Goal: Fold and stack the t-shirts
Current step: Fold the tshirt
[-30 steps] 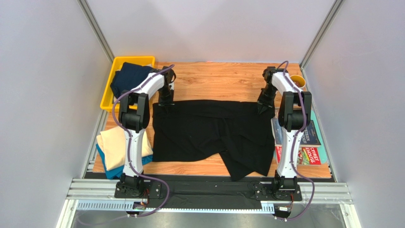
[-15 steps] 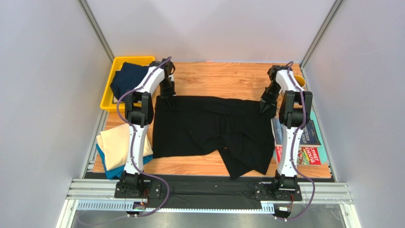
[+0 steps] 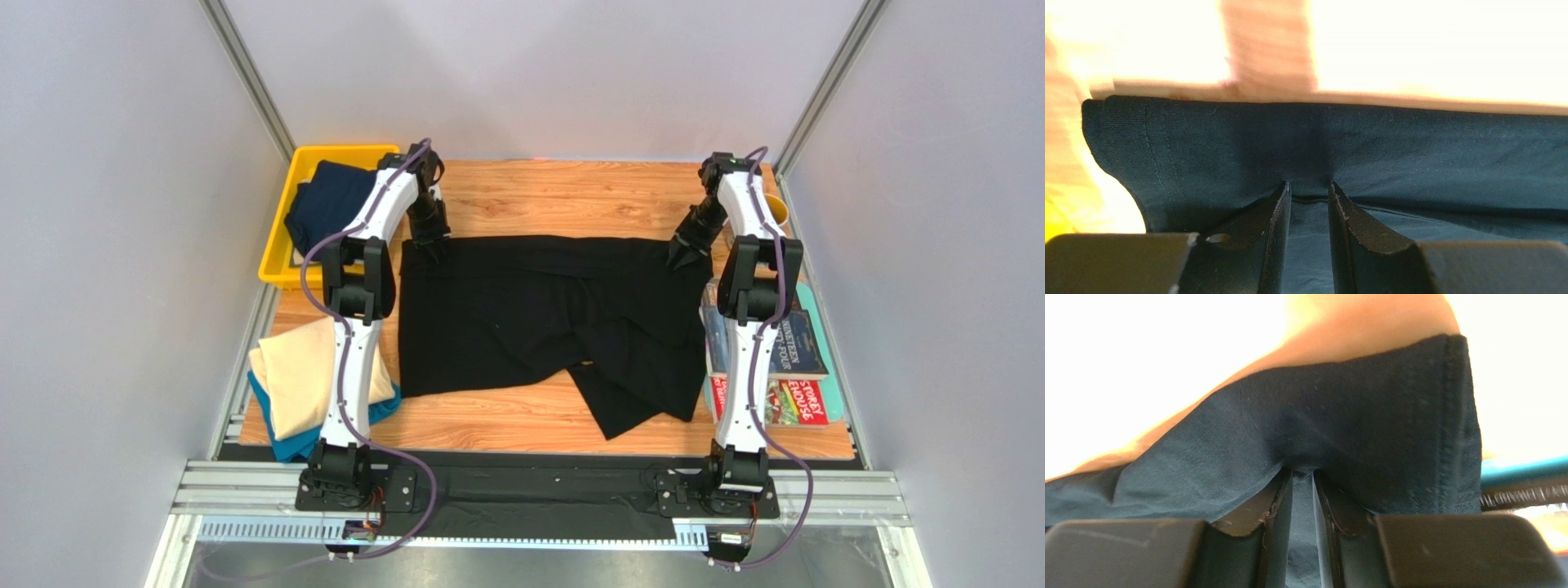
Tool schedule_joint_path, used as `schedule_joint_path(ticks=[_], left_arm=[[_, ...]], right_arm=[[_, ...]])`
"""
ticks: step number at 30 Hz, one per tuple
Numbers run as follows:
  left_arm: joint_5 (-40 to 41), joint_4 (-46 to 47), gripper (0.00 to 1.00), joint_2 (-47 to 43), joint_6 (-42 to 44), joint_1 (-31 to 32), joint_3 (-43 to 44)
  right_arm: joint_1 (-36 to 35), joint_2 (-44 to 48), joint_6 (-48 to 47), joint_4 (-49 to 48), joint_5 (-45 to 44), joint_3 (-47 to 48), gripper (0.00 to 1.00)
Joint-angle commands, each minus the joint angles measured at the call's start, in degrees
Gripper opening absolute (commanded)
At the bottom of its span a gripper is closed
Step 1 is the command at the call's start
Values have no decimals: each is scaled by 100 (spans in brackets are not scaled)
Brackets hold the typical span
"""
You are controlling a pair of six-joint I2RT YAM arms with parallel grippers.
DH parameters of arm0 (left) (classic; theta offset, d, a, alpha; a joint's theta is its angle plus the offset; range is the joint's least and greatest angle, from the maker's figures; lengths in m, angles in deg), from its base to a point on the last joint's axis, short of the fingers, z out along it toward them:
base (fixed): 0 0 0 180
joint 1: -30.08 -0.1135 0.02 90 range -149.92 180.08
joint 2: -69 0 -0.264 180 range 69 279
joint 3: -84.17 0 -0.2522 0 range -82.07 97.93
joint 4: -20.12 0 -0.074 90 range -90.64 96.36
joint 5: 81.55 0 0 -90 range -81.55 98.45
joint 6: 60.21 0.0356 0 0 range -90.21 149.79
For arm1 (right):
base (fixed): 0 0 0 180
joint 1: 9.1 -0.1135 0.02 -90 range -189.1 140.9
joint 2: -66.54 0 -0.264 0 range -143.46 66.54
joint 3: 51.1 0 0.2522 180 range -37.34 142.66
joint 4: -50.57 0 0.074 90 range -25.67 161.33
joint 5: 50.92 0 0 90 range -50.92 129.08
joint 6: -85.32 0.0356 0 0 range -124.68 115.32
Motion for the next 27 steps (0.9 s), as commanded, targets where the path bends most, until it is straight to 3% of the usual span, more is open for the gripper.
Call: schedule_joint_path(ticks=[1, 7, 13, 17, 18, 20, 24, 27], left_arm=[[-220, 473, 36, 351, -211, -132, 345], [-310, 727, 41, 676, -510, -159, 1101], [-310, 1219, 43, 344, -449, -194, 1023], [-99, 2607, 44, -1252, -422, -176, -414], [-90, 2679, 46, -1379, -422, -185, -428], [-160, 2434, 47, -1476, -449, -211, -61], [-257, 2232, 49, -1907, -379, -229, -444], [-634, 2179, 36, -2372, -169, -203, -1365]], right_arm=[[94, -320, 183, -1661, 18, 142, 27], [94, -487, 280, -2181, 370, 562, 33], [42, -137, 412, -2884, 1117, 477, 41], [-38, 698, 438, -3393, 1476, -207, 48], [-55, 1021, 430, -3403, 1495, -323, 48], [-90, 1374, 439, -3403, 1435, -752, 48], [-143, 2175, 299, -3412, 1109, -1499, 49], [-362, 2676, -88, -3063, 749, -2148, 54]])
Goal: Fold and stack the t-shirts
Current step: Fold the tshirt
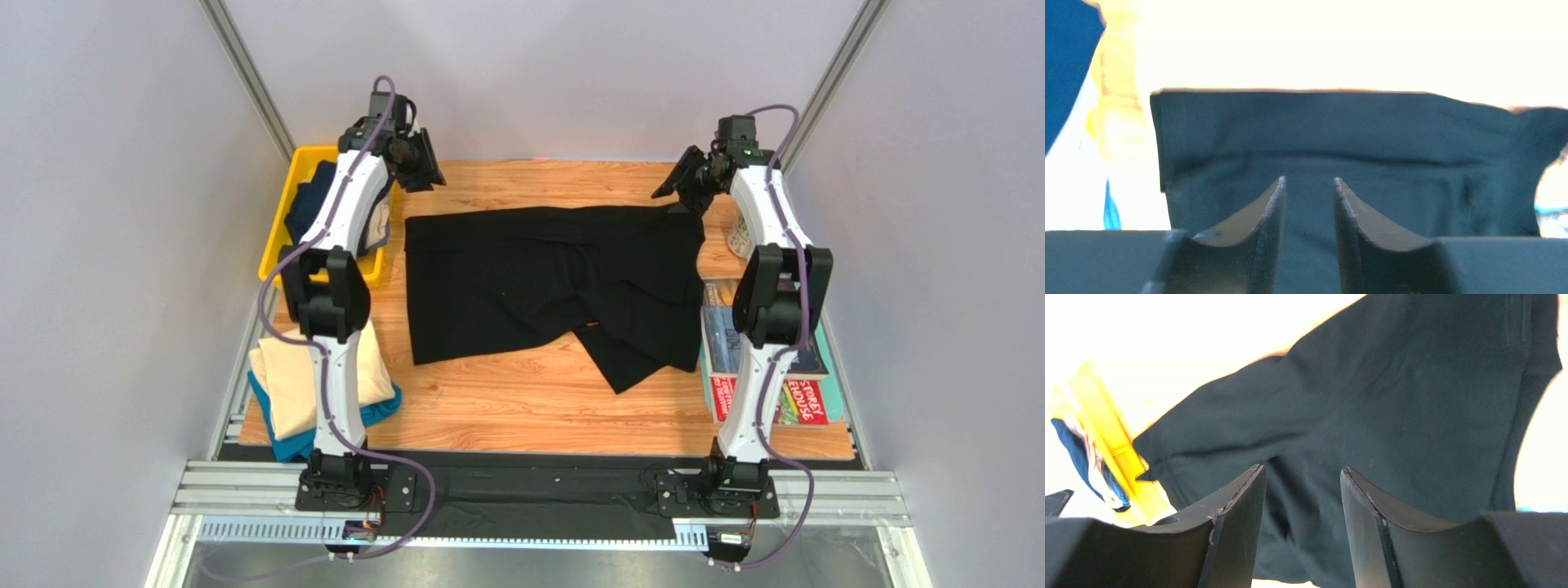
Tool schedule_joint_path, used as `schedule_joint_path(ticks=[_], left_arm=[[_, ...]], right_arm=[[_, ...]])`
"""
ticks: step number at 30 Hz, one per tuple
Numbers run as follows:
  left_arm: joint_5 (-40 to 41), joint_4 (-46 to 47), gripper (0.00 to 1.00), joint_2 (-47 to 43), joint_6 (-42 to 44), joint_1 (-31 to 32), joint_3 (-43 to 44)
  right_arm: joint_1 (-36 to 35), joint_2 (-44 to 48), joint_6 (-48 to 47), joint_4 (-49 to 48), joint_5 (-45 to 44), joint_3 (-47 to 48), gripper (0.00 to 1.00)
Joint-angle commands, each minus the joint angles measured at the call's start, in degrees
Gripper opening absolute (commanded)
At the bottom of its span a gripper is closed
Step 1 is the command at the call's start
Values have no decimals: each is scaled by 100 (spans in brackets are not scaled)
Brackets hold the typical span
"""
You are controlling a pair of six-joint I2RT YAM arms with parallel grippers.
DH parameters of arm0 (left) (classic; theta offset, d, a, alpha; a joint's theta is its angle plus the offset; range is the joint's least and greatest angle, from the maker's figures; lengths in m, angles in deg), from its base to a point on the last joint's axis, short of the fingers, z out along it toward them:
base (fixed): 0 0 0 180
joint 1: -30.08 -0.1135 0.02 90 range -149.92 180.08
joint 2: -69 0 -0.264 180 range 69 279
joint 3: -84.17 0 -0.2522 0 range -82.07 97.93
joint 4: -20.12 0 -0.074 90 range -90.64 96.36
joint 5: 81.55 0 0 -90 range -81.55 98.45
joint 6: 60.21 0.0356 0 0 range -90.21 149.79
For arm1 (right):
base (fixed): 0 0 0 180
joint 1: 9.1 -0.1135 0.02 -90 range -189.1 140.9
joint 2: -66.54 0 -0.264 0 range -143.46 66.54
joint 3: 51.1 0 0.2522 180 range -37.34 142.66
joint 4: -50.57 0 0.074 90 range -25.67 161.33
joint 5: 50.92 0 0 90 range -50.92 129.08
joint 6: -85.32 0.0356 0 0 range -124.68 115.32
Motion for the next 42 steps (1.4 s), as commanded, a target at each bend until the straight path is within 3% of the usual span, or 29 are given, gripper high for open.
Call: schedule_joint_path(ticks=[1, 3, 4, 7, 13, 16, 23, 31, 42], left_arm=[[-477, 17, 36, -834, 232, 3, -1430], [-609, 209, 36, -1308, 276, 90, -2224], [-610, 306, 36, -1658, 276, 134, -3038], [-715, 649, 39, -2291, 189, 205, -4402], [-777, 641, 41, -3040, 276, 205, -5531], [-891, 746, 41, -3234, 294, 205, -5944], [-576, 483, 42, -3788, 303, 214, -6482], [-109, 263, 43, -4070, -136, 345, -6447], [-74, -62, 43, -3964, 118, 460, -6227]], right_arm=[[-291, 1176, -419, 34, -497, -896, 54], [-649, 1573, -410, 9, -646, -1877, 55], [-791, 1897, -454, 26, -830, -2153, 55], [-1388, 2154, -489, 253, -1007, -2823, 59], [-2259, 2480, -366, 1536, -1638, -2911, 60], [-2444, 2839, -410, 1827, -1974, -3323, 65], [-2550, 3973, -375, 1397, -1826, -5581, 65], [-2559, 4466, -823, 1187, -1325, -6286, 65], [-2585, 3905, -613, 545, -1368, -6217, 66]])
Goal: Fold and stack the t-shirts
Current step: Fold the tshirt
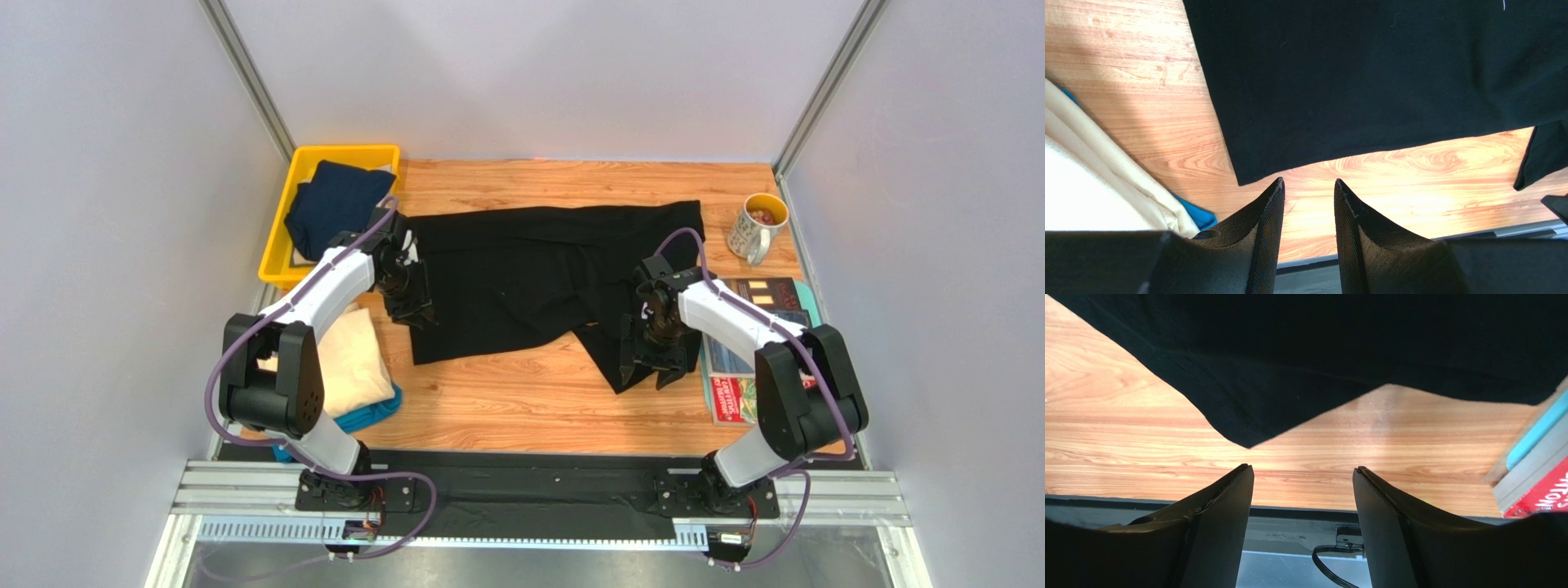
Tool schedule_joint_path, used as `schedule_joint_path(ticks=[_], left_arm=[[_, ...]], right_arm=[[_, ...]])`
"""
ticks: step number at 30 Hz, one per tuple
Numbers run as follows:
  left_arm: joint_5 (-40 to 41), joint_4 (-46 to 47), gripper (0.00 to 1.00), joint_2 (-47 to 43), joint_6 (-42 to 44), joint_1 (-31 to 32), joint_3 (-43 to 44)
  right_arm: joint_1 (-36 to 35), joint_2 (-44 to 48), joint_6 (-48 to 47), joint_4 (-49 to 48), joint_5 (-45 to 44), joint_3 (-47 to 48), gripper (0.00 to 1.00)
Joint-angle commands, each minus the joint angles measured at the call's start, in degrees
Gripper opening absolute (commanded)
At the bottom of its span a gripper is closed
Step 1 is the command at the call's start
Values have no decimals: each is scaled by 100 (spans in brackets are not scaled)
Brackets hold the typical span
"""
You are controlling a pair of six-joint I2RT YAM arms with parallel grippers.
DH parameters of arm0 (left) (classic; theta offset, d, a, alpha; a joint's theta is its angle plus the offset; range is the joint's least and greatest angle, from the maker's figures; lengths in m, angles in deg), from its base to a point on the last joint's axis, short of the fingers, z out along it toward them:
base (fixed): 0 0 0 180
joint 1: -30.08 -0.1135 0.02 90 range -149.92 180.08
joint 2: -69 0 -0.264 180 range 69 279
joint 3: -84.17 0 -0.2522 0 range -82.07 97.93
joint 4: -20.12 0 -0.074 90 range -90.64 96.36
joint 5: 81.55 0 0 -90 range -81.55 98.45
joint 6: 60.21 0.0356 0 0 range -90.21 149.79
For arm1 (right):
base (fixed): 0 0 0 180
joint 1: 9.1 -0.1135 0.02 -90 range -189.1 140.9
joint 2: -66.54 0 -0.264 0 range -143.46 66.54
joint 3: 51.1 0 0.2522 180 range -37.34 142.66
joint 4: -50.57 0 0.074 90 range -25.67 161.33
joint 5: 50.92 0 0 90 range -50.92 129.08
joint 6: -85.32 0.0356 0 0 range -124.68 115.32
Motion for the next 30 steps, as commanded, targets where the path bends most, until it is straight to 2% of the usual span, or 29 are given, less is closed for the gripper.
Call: schedule_joint_path(ticks=[1, 12, 21, 26, 29, 30], left_arm=[[112, -176, 43, -117, 155, 71, 172], [-11, -185, 42, 40, 401, 71, 216], [-64, -44, 42, 32, 674, 71, 23], [-143, 44, 42, 5, 736, 71, -65], [-178, 88, 42, -12, 727, 71, -74], [-178, 97, 42, -21, 727, 71, -65]], right_arm=[[-67, -122, 131, -443, 37, 144, 66], [-585, -1308, 517, -233, -340, 1110, 66], [-929, -1450, 931, -119, -876, 812, 65], [-929, -1625, 878, -83, -1079, 750, 54], [-929, -1871, 825, -101, -1105, 829, 36], [-929, -1932, 782, -109, -1088, 864, 21]])
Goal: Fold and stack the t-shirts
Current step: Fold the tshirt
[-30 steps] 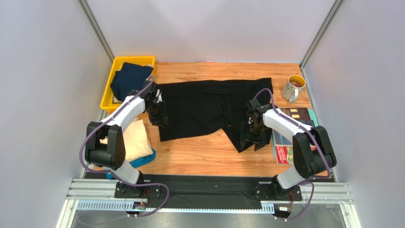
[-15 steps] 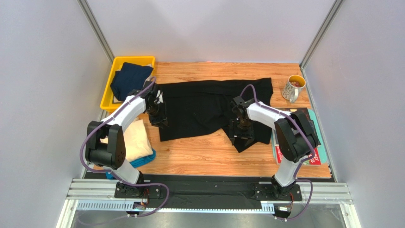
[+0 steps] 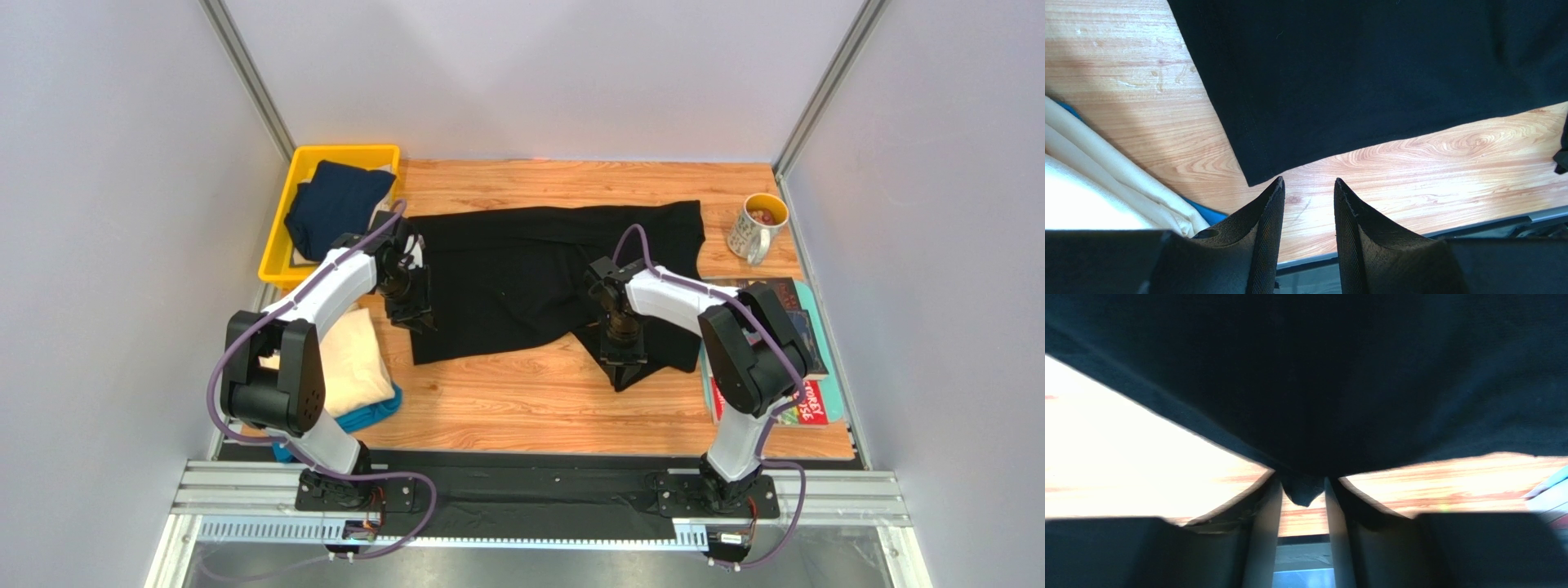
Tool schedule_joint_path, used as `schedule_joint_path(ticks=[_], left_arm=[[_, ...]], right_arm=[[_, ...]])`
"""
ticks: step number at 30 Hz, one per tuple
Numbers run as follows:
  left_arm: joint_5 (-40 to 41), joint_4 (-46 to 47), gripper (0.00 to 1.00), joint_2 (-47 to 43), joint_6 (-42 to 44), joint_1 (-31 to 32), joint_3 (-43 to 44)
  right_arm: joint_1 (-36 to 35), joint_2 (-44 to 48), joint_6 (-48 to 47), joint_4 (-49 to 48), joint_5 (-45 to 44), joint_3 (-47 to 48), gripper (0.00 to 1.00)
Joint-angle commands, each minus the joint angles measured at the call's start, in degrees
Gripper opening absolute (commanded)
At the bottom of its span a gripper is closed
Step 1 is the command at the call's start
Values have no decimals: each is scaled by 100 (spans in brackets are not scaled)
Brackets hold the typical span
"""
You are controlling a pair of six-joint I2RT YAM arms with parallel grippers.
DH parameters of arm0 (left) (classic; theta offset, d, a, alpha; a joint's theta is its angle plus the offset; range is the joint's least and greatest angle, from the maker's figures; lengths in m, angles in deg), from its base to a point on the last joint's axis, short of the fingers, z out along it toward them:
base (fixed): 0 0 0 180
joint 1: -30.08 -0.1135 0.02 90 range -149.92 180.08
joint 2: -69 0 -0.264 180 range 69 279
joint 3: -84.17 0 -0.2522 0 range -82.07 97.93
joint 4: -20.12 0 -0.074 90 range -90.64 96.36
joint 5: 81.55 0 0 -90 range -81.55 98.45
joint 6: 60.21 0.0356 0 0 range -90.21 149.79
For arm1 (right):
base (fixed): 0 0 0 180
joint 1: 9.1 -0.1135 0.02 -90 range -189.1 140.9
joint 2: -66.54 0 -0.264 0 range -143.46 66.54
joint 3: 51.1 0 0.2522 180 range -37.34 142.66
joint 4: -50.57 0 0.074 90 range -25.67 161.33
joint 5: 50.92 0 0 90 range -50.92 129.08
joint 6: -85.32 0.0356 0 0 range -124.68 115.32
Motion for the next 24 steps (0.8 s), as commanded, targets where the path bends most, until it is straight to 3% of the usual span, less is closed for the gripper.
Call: schedule_joint_path(ticks=[1, 2, 7, 18, 24], left_arm=[[-130, 151, 42, -76, 137, 29, -26], [-156, 169, 42, -76, 137, 29, -35], [-192, 230, 42, -93, 110, 29, -131], [-323, 283, 41, 21, 145, 29, 18], [-385, 231, 42, 127, 154, 29, 132]], right_arm=[[-6, -501, -38, -40, -476, 27, 10], [-6, -519, -47, -13, -458, 54, 0], [-15, -327, -117, 214, -493, 98, 0], [-24, 1851, -135, 1428, -563, -578, 0], [-24, 2372, 14, 1526, -371, -1132, 0]])
